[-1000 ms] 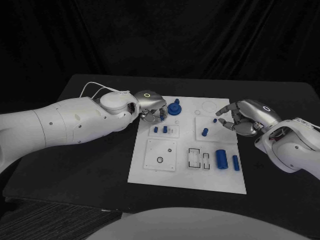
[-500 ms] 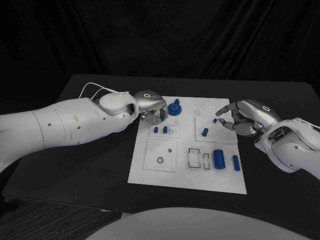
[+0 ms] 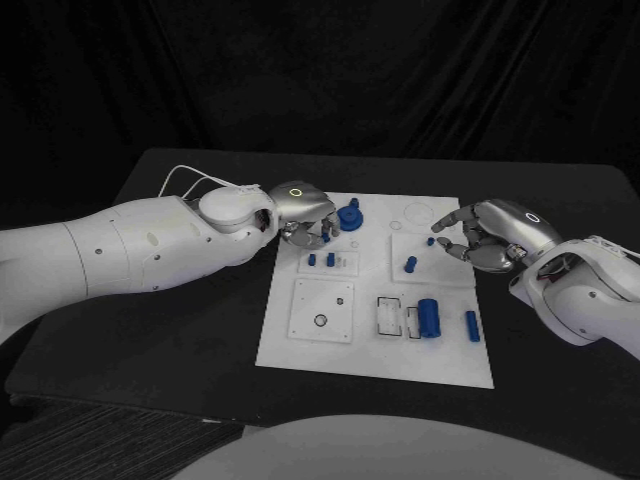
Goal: Assemble the parts on the task board
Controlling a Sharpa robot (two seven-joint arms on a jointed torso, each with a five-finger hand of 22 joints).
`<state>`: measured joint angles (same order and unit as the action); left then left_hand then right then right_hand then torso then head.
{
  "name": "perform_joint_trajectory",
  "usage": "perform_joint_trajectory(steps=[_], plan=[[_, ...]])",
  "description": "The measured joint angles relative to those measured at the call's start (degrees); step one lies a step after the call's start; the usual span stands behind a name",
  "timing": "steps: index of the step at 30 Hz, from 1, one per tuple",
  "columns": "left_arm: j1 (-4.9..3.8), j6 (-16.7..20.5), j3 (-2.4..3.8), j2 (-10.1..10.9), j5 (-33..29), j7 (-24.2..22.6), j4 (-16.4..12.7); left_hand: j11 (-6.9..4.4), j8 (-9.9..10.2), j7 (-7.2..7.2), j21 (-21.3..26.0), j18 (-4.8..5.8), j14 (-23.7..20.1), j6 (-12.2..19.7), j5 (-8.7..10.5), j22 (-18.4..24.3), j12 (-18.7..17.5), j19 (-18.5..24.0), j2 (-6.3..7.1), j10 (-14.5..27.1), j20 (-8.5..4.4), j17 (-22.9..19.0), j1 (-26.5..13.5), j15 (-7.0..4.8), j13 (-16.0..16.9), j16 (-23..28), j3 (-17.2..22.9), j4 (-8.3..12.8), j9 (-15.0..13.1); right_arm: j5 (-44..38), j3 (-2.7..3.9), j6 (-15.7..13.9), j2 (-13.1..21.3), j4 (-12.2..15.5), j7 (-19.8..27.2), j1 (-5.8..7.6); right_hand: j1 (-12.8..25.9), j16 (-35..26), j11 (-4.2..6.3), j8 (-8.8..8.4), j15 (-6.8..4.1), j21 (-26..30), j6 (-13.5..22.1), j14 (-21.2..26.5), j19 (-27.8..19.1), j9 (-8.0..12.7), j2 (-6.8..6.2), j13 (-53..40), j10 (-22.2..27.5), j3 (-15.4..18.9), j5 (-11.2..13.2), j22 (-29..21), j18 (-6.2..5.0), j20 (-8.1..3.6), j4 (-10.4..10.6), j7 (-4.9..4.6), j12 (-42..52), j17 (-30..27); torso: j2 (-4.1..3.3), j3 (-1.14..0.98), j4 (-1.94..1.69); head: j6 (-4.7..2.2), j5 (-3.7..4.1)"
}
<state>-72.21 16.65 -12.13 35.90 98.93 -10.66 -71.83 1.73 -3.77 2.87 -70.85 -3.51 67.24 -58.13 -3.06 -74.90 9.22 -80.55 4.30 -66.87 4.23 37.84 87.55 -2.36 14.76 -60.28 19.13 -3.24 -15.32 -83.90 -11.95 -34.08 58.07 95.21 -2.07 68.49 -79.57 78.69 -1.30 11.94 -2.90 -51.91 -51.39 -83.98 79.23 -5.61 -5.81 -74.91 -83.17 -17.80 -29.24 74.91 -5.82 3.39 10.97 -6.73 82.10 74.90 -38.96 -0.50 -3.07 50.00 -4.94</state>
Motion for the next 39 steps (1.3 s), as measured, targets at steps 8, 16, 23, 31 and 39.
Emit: perform_joint_trajectory(steps=[8,16,23,31,39], plan=[[0.01,0.02,-0.01,-0.03,0.21,-0.16,-0.01,-0.21,0.0,0.0,0.48,0.0,-0.2,0.0,0.0,0.0,0.31,0.39,0.0,0.21,-0.02,-0.29,0.0,-0.2,0.67,0.2,-0.31,-0.01,0.12,0.0,0.0,0.12,-0.04,-0.09,-0.05,-0.04,-0.06,-0.34,0.2,0.0,0.0,0.44,0.0,0.0,0.0,0.05,-0.06,0.0,0.2,-0.17,0.0,0.0,0.0,0.0,-0.17,0.0,0.0,0.0,0.01,0.0,0.01,0.0,0.04],[0.01,-0.14,-0.01,-0.22,0.3,-0.22,0.22,-0.8,0.0,0.0,0.85,0.0,-0.72,0.0,0.0,0.0,0.33,0.6,0.0,0.81,0.19,-0.73,0.0,-0.3,1.19,0.49,-0.47,-0.17,0.19,0.01,0.0,0.23,-0.18,-0.18,-0.09,-0.09,-0.06,-0.34,-0.01,0.0,0.0,0.67,0.0,0.0,0.0,0.05,-0.06,0.0,0.41,-0.15,0.0,-0.01,0.0,0.0,-0.47,0.0,0.0,0.0,0.03,0.0,0.02,0.0,-0.01],[0.04,-0.39,-0.03,-0.5,0.33,-0.26,0.77,-1.05,-0.22,0.0,1.08,0.01,-0.92,-0.01,-0.32,0.0,0.7,0.8,0.0,1.05,-0.02,-0.78,0.0,-0.11,1.93,0.49,-0.47,-0.17,0.24,0.01,0.0,0.32,-0.2,-0.23,-0.11,-0.18,-0.06,-0.34,-0.01,0.0,0.0,0.67,0.0,0.0,0.0,0.04,-0.07,0.01,0.41,-0.15,0.0,0.03,-0.01,0.0,-0.47,0.0,-0.01,0.0,0.03,-0.01,0.03,0.0,0.05],[0.05,-0.51,-0.03,-0.63,0.36,-0.25,1.02,-1.27,-0.9,0.29,1.45,0.01,-1.33,-0.76,-0.7,0.0,1.43,0.94,-0.46,1.78,0.12,-1.01,0.57,-0.11,2.82,0.83,-0.66,0.02,0.16,0.01,0.0,0.36,-0.2,-0.26,-0.13,-0.24,-0.27,-0.34,0.0,0.0,0.0,0.67,0.0,0.0,0.0,0.04,-0.28,0.01,0.41,-0.15,0.0,0.03,0.0,0.0,-0.47,0.0,-0.29,0.0,0.01,-0.02,0.05,0.0,0.08],[0.06,-0.62,-0.05,-0.71,0.4,-0.22,1.11,-1.16,-1.55,0.41,2.32,0.01,-2.11,-1.66,-0.78,0.0,1.8,1.44,-0.71,2.5,0.21,-1.9,0.82,-0.13,3.63,1.27,-0.79,0.15,-0.19,0.01,0.0,0.38,-0.2,-0.27,-0.14,-0.26,-0.27,-0.34,0.0,0.0,0.0,0.9,0.0,0.0,0.0,0.09,-0.28,0.01,0.41,-0.15,0.0,0.03,-0.01,0.0,-0.47,0.0,-0.29,0.0,0.01,-0.03,0.07,0.0,0.08]])
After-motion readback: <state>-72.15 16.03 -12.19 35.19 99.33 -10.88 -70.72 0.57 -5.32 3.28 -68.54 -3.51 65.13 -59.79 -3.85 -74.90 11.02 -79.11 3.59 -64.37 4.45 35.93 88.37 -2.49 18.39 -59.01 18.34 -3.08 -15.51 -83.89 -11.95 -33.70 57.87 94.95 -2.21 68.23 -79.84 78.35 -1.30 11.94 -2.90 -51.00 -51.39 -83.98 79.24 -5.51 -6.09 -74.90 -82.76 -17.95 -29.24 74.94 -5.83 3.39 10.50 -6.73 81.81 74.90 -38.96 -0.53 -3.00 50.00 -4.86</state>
